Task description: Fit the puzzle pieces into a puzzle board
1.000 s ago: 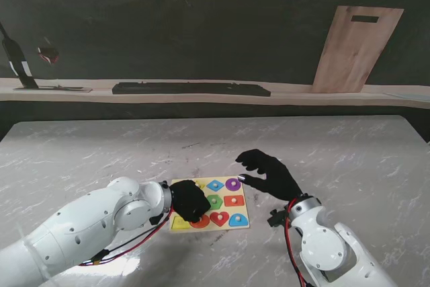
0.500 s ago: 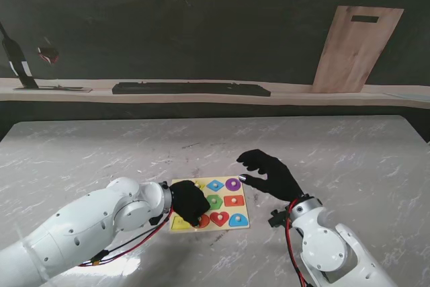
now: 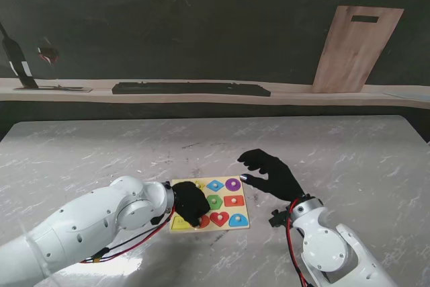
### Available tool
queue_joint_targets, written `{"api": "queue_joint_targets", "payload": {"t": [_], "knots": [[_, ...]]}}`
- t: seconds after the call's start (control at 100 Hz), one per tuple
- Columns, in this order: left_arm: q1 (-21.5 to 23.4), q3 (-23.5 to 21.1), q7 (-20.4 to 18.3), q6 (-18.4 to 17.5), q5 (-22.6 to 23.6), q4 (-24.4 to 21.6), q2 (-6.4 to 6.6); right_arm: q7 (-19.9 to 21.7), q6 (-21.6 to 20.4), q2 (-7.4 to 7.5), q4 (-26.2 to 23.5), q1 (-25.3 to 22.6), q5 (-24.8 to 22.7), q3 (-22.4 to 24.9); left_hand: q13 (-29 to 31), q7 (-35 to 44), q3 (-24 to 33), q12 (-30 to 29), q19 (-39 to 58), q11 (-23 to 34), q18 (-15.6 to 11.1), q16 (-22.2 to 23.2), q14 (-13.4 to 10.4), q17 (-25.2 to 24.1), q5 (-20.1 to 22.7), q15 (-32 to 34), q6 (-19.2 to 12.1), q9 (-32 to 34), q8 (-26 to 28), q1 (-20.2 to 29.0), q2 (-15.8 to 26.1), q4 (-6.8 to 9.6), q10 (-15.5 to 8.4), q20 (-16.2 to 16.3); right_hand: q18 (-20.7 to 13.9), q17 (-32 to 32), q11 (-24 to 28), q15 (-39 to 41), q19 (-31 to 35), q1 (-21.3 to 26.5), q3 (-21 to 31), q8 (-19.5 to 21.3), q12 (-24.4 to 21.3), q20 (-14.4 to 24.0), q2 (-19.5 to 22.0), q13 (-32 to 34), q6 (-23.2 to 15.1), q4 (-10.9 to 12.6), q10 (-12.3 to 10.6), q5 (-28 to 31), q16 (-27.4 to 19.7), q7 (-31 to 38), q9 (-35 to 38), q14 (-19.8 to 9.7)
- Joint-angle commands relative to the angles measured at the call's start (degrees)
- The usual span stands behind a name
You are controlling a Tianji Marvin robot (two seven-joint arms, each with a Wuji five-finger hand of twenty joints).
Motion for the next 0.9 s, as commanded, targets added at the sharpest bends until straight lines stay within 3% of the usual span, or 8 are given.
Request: {"api": "queue_joint_targets", "payload": {"t": [0.0,0.28,0.32,0.75,0.76,0.78,0.87,0.89], "knots": [[0.0,0.4,-0.7,0.1,-0.4,0.3,0.17,-0.1,-0.3,-0.29,-0.4,-0.5,-0.2,0.0,3.3,4.1,-0.1,-0.3,3.0,3.0,10.5,-0.3,1.2,0.8,5.7,3.2,-1.2,3.3,0.2,-1.3,2.1,-1.14,0.1,1.9,0.2,-0.7,-0.2,0.7,0.1,-0.9,-0.8,0.8,0.3,1.1,0.9,0.1,-1.9,2.1,-1.2,0.6,0.4,-0.7,1.1,0.0],[0.0,1.1,-1.5,2.2,-0.7,-0.3,0.15,-0.2,-0.5,-0.3,-0.4,-0.5,-0.2,0.1,5.7,5.6,-0.9,-1.6,3.7,5.1,11.8,-1.1,2.4,2.1,11.5,5.4,0.4,7.1,3.5,-5.7,7.4,2.19,0.4,2.5,0.1,-0.7,-0.2,0.7,0.1,-0.9,-0.9,0.8,0.2,1.1,0.9,0.1,-2.0,2.1,-1.3,0.8,0.4,-0.6,1.1,0.0],[0.2,1.0,-1.1,2.8,-0.2,-0.4,0.09,-0.2,-0.5,-0.31,-0.4,-0.5,-0.2,0.1,5.8,4.0,-2.8,-2.1,3.7,5.4,11.9,-1.7,2.5,2.2,12.0,5.9,0.6,7.1,8.1,-5.6,8.1,3.14,0.5,2.7,0.2,-0.7,-0.2,0.7,0.1,-0.9,-0.9,0.8,0.2,1.1,0.8,0.1,-2.0,2.1,-1.2,0.9,0.4,-0.6,1.2,0.0],[1.7,-0.1,0.8,5.2,3.7,-1.2,0.08,-0.3,-0.6,-0.33,-0.3,-0.6,-0.2,0.1,4.0,4.4,-11.5,-0.8,3.5,6.5,10.7,-1.7,0.5,1.6,7.3,5.9,0.6,4.2,12.0,-12.5,8.0,2.77,-0.7,2.4,0.2,-0.7,-0.2,0.7,0.1,-0.9,-0.9,0.8,0.2,1.1,0.9,0.1,-2.1,2.1,-1.2,0.8,0.4,-0.7,1.2,0.0],[1.8,-0.2,0.9,5.2,3.7,-1.2,0.08,-0.4,-0.6,-0.34,-0.3,-0.6,-0.2,0.1,4.0,4.0,-17.6,-0.7,3.5,6.4,10.7,-1.5,0.5,1.6,7.3,5.7,0.6,4.2,12.9,-9.8,9.4,3.61,-0.8,2.3,0.2,-0.7,-0.2,0.7,0.1,-0.8,-0.9,0.8,0.2,1.1,0.8,0.1,-2.0,2.1,-1.2,0.8,0.4,-0.6,1.2,0.0],[1.9,-0.3,0.9,5.3,3.7,-1.2,0.07,-0.4,-0.6,-0.35,-0.3,-0.6,-0.2,0.1,4.0,3.7,-22.4,-0.5,3.5,6.2,10.6,-1.4,0.5,1.5,7.3,5.6,0.7,4.2,13.6,-8.1,10.7,4.12,-0.8,2.2,0.2,-0.7,-0.2,0.7,0.1,-0.9,-0.9,0.8,0.2,1.1,0.8,0.1,-2.0,2.1,-1.2,0.8,0.4,-0.6,1.2,0.0],[2.5,-1.0,1.2,5.6,4.3,-1.4,0.08,-0.5,-0.6,-0.38,-0.3,-0.6,-0.2,0.1,3.6,3.4,-25.3,-0.6,3.3,6.0,10.7,-1.4,0.7,1.2,7.1,5.5,0.9,3.8,13.6,-8.8,11.9,3.86,-0.5,2.1,0.2,-0.7,-0.2,0.7,0.1,-0.9,-0.9,0.8,0.2,1.1,0.9,0.2,-2.1,2.1,-1.2,0.7,0.4,-0.7,1.2,0.0],[2.6,-1.2,1.2,5.7,4.5,-1.6,0.12,-0.5,-0.6,-0.38,-0.3,-0.6,-0.2,0.1,3.5,3.2,-28.6,-0.7,3.1,5.8,10.6,-1.5,0.6,1.1,7.1,5.2,0.9,3.6,13.0,-7.6,12.9,3.94,-0.5,2.2,0.2,-0.7,-0.2,0.7,0.1,-0.9,-0.9,0.8,0.2,1.1,0.9,0.1,-2.1,2.1,-1.2,0.8,0.4,-0.6,1.2,0.0]]}}
